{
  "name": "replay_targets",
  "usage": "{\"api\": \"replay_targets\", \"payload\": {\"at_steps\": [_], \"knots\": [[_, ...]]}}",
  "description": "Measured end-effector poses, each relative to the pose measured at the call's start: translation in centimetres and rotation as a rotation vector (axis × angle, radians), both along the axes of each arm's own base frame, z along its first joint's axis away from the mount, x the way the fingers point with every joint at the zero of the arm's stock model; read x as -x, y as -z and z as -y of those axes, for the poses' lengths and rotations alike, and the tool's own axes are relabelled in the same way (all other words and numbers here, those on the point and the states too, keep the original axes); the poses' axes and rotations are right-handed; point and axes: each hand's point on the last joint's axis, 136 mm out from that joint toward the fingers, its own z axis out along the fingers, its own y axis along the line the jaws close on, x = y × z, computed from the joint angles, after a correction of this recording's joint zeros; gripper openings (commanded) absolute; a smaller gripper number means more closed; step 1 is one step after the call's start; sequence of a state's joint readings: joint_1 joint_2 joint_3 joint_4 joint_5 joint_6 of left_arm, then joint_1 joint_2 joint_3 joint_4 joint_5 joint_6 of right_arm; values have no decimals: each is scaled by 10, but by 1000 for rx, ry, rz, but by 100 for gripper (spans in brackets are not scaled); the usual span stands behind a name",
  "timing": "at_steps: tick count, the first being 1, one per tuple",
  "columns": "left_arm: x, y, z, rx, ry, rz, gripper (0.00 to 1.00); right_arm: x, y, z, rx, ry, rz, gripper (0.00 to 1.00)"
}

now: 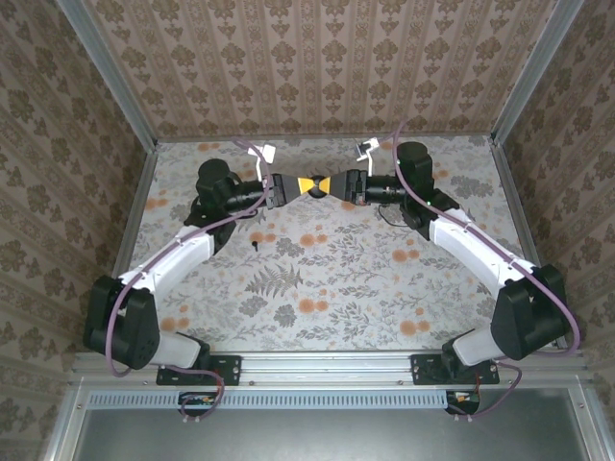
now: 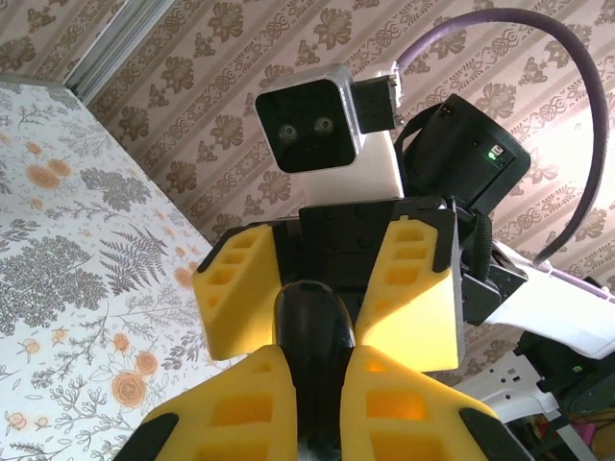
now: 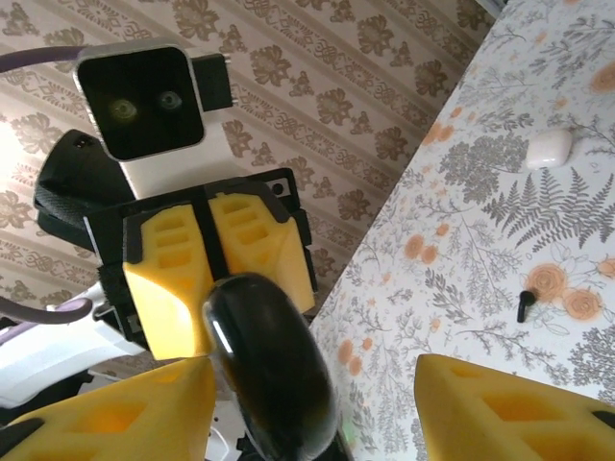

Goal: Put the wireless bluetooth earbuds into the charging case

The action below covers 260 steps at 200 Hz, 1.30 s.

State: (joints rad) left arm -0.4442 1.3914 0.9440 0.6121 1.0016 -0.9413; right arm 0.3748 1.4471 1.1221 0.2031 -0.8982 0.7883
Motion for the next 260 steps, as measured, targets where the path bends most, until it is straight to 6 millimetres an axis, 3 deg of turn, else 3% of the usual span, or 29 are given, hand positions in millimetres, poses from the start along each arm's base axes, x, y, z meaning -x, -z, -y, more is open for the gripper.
{"api": "replay_targets", "payload": {"at_steps": [43, 59, 78, 122, 167, 209, 260], "knots": [[0, -1, 2, 4, 21, -12, 5, 3, -9, -1, -23, -24, 29, 22], [0, -1, 4, 7, 25, -20, 14, 3, -9, 0, -32, -33, 22, 15], [1, -2, 5, 11, 27, -19, 34, 4, -10, 1, -37, -42, 24, 10], [5, -2, 10, 8, 38, -21, 51, 5, -15, 1, -36, -36, 66, 9], [-6, -9, -14, 2, -132, 68, 58, 17, -43, 19, -6, 65, 233, 10], [34, -39, -9, 20, -168, 340, 63, 29, -77, 27, -18, 123, 381, 11], [63, -63, 8, 101, -129, 564, 64, 49, -97, 4, -44, 65, 441, 11]]}}
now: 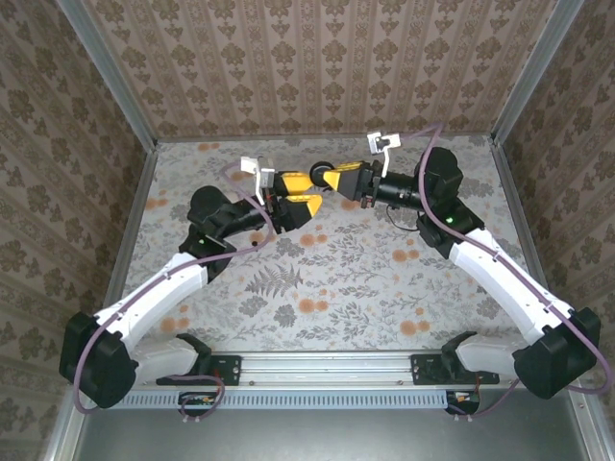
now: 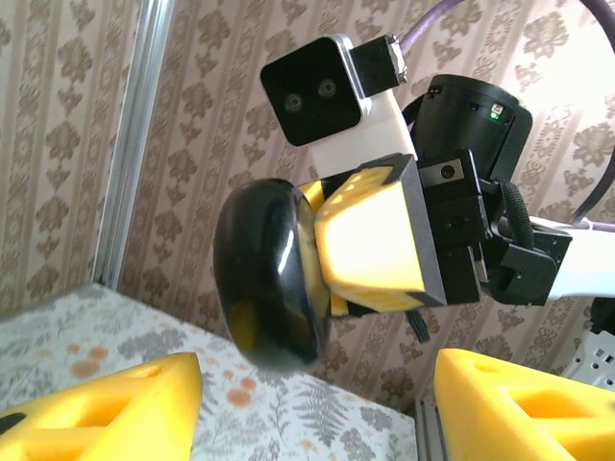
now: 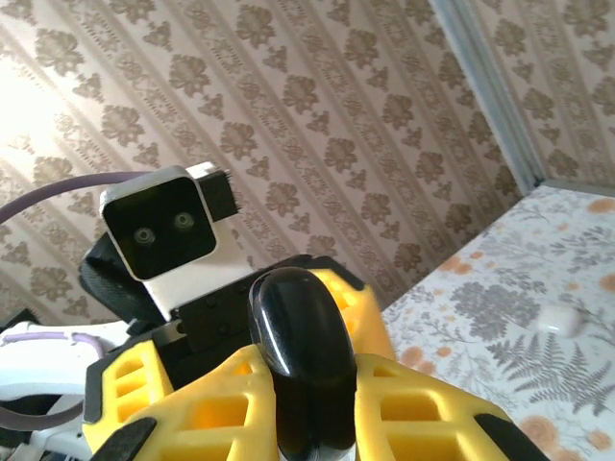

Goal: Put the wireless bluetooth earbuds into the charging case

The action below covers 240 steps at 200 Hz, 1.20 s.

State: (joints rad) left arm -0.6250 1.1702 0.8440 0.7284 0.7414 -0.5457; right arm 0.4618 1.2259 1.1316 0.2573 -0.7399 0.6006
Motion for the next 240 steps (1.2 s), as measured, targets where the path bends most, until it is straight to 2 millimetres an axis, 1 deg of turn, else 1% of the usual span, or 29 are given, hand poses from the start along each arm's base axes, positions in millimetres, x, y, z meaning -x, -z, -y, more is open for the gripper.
{"api": "replay_targets", "payload": {"at_steps": [16, 37, 53, 76, 100, 132, 201, 240], "knots": [[1, -7, 1, 32, 11, 34, 62, 7, -5, -6, -5, -21, 14, 11], [1, -11, 1, 61, 36, 34, 59, 11, -7, -10, -8, -29, 18, 11], [-1, -13, 1, 85, 56, 19, 55, 11, -10, -9, -11, -20, 23, 11], [-8, -18, -3, 127, 63, 10, 47, 13, -15, -6, -19, -4, 35, 11], [-6, -25, -7, 168, 86, 7, 41, 13, -19, -3, -26, 15, 45, 11], [-5, -28, -9, 190, 103, 1, 40, 14, -21, -2, -26, 19, 54, 11], [-6, -23, -5, 184, 132, -25, 39, 13, -19, -2, -18, 24, 57, 11], [-6, -22, -3, 176, 143, -23, 36, 11, -18, -2, -14, 33, 54, 11]]}}
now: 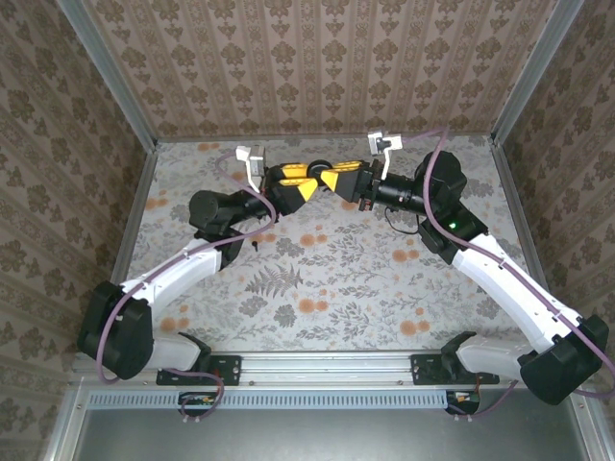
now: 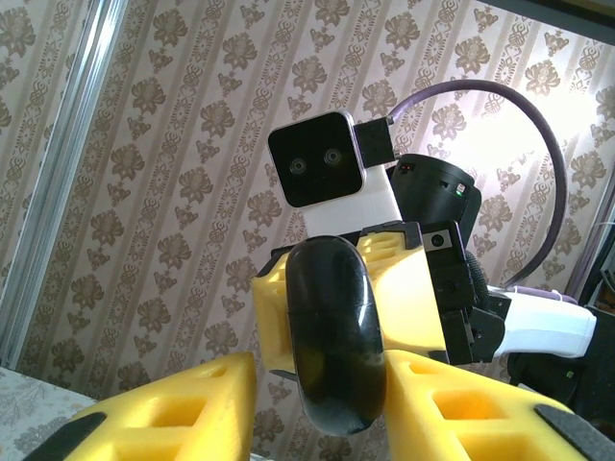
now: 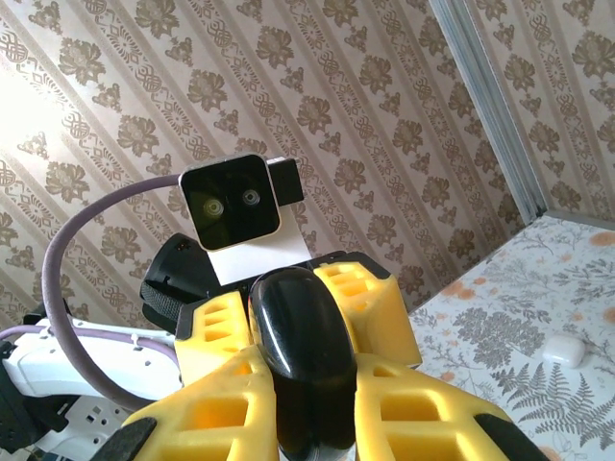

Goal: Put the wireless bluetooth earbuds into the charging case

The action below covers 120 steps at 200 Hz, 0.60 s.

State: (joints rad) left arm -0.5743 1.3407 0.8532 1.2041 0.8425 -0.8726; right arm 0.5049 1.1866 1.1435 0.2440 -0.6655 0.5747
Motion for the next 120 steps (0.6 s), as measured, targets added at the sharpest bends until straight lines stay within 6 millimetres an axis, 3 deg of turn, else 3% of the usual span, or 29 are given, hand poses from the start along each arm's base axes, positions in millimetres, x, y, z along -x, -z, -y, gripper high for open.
{"api": "replay_targets", "payload": {"at_steps": [40, 82, 120], "knots": [[0, 1, 1, -7, 6, -4, 28, -3, 3, -1, 5, 5, -6, 11], [-1, 5, 3, -26, 12, -22, 27, -5, 7, -2, 11, 7, -16, 11], [-2, 7, 4, -42, 6, -27, 15, -8, 8, -2, 17, 15, -15, 11]]}}
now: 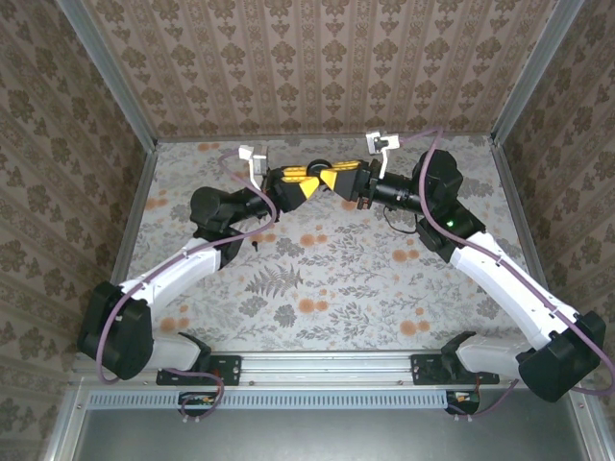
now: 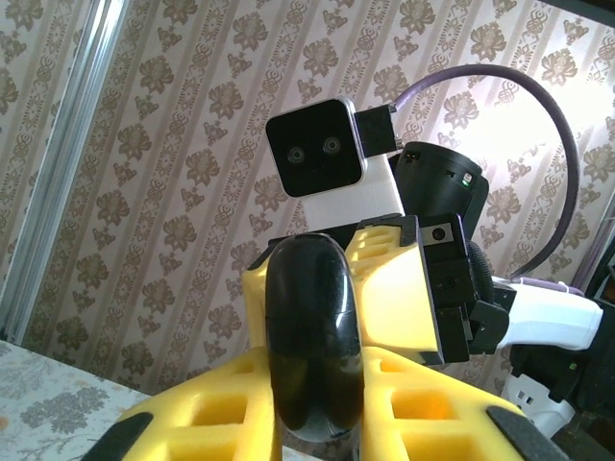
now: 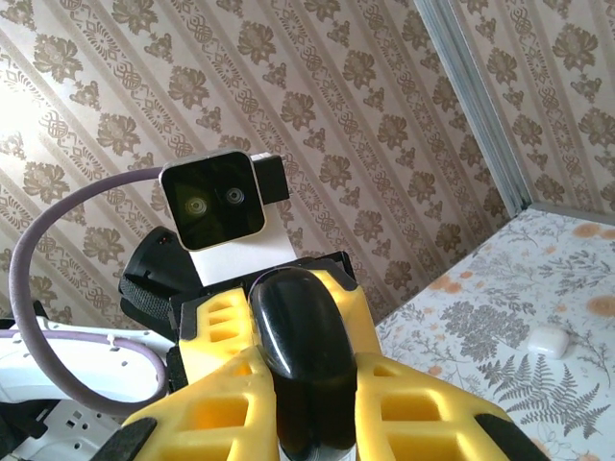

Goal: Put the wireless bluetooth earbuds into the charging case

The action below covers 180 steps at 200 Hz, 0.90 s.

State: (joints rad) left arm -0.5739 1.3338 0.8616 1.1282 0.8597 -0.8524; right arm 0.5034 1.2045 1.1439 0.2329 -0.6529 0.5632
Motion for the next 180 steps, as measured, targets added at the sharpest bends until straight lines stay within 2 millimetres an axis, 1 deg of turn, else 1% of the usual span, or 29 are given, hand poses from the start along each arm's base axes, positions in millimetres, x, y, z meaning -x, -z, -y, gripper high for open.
{"api": "replay_targets", "payload": {"at_steps": [20, 57, 81, 94, 115, 150, 180], "knots": [[0, 0, 0, -15, -9, 2, 8, 0, 0, 0, 3, 2, 4, 15], [3, -1, -4, -48, -49, 26, 0, 0, -1, -2, 20, -7, -6, 21], [6, -3, -8, -57, -75, 52, 0, 1, -3, -6, 25, -26, -10, 24], [7, -4, -9, -59, -88, 64, 0, 0, -4, -8, 31, -38, -16, 28], [6, -3, -11, -65, -108, 78, 0, -2, -4, -11, 40, -47, -31, 32], [4, 9, -14, -99, -142, 84, 0, -6, 8, -14, 69, -54, -92, 37], [7, 19, -12, -133, -128, 88, 0, -12, 12, -12, 80, -37, -126, 43]]}}
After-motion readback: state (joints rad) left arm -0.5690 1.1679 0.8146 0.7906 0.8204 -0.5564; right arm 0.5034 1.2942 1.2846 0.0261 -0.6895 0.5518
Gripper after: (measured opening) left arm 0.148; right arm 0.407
